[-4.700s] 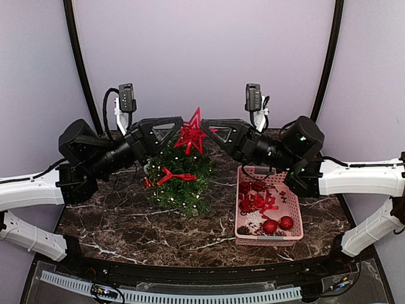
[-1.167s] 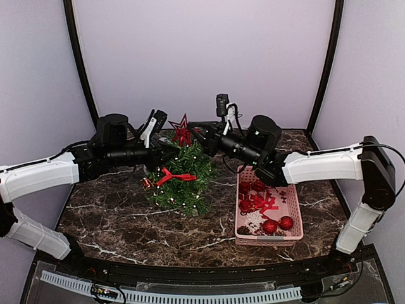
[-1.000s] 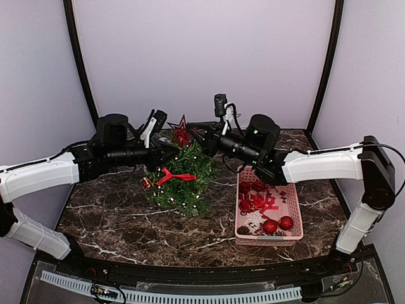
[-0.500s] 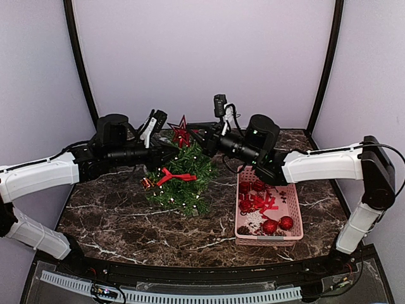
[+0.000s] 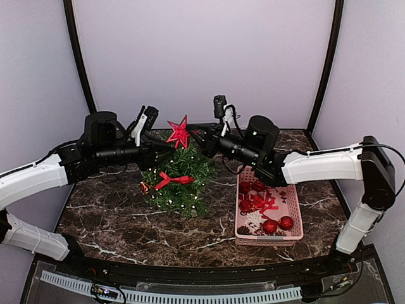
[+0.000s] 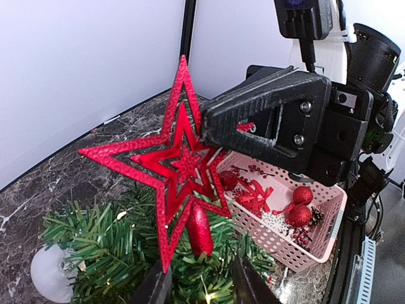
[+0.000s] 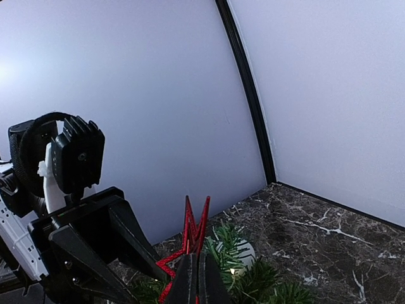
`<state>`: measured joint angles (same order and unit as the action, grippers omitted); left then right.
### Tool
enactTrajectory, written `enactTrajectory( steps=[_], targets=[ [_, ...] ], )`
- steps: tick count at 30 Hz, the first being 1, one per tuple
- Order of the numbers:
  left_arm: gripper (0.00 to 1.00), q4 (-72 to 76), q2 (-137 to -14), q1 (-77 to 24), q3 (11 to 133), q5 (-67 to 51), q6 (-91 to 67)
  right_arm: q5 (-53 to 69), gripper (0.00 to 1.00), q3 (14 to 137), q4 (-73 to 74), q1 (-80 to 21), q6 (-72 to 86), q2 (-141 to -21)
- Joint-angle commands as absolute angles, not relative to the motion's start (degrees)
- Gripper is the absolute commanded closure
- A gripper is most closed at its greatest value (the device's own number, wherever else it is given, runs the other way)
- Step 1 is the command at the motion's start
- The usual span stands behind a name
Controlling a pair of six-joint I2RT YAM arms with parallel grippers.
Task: Decorate the small christmas tree
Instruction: Insert the ornament star at the top of the tree.
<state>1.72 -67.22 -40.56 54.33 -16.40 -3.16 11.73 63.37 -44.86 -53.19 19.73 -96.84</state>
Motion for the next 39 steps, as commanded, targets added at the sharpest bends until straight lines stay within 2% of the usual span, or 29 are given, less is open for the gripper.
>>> enactTrajectory(
  steps=[1, 9, 16, 22, 26, 30, 33, 39],
  targets=[
    [0.64, 3.2, -64.6, -40.4, 56.0, -14.6, -2.6, 12.2, 1.00, 62.4, -42.0, -54.0, 18.5, -96.9],
    [0.61, 1.6, -64.3, -40.3, 55.9, -13.0, -3.3, 12.0, 1.00, 62.7, -42.0, -54.1, 18.2, -96.2],
    [0.49, -2.3, -62.1, -40.3, 57.3, -6.8, -7.4, 12.2, 1.00, 63.2, -41.9, -54.0, 17.4, -95.5],
    [0.44, -10.1, -62.2, -39.8, 60.5, 1.6, -12.3, 12.9, 1.00, 64.1, -41.1, -54.1, 16.5, -95.6],
    [0.41, -10.7, -63.6, -37.6, 61.0, 0.6, -14.2, 12.8, 1.00, 64.3, -41.0, -54.0, 16.3, -95.5],
    [0.43, -10.5, -67.0, -36.3, 62.3, -5.1, -15.9, 12.4, 1.00, 64.7, -40.7, -54.1, 15.9, -95.3],
    [0.49, -10.2, -68.7, -36.3, 62.5, -7.9, -16.8, 12.0, 1.00, 64.9, -40.1, -54.1, 15.4, -95.1],
    [0.52, -6.6, -69.8, -36.3, 60.2, -13.6, -17.5, 11.9, 1.00, 65.5, -38.5, -54.5, 13.9, -94.4]
  ],
)
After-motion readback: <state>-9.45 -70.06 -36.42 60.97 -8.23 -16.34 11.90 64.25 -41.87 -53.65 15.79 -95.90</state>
